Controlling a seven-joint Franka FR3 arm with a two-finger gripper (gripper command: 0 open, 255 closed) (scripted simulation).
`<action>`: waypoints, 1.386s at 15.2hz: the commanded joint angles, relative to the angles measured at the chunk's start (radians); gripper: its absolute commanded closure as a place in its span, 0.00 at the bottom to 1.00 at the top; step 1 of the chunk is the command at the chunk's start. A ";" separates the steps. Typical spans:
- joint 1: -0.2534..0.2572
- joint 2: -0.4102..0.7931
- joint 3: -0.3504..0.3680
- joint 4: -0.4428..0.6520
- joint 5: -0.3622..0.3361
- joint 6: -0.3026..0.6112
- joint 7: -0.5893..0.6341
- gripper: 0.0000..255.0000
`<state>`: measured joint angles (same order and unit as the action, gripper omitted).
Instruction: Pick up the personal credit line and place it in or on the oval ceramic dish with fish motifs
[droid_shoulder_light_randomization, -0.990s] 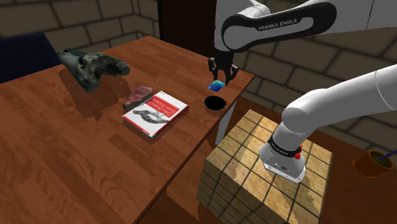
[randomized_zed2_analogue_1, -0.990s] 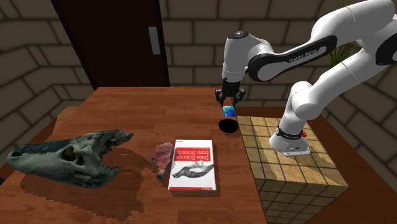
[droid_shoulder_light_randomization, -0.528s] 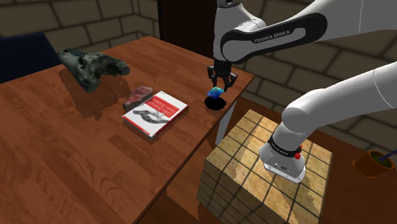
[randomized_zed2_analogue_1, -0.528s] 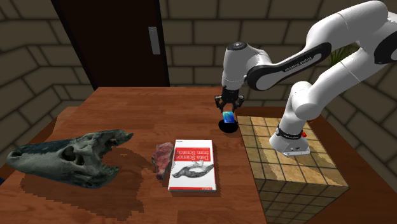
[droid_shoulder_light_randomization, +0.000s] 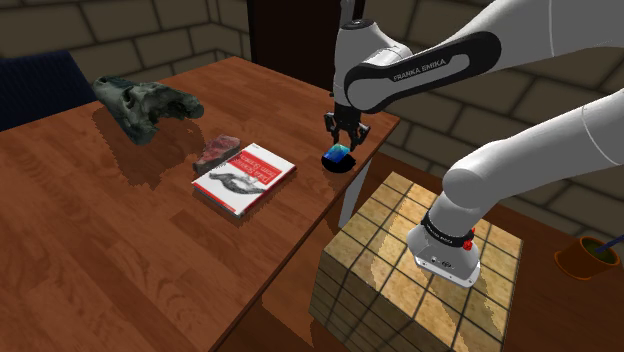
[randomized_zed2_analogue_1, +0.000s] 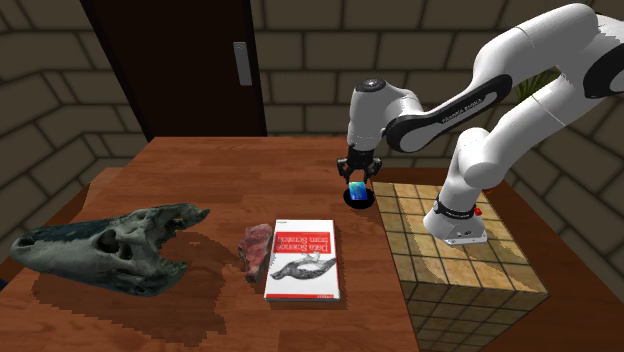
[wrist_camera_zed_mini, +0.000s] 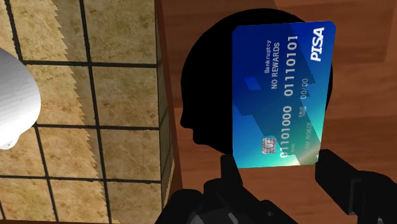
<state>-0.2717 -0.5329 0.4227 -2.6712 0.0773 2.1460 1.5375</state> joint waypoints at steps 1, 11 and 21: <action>0.000 0.001 0.000 -0.001 0.000 0.002 0.000 1.00; 0.004 -0.017 -0.005 0.022 0.002 -0.038 -0.003 0.00; 0.011 -0.055 -0.018 0.092 0.005 -0.145 -0.009 0.00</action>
<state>-0.2612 -0.5877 0.4050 -2.5792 0.0821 2.0010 1.5290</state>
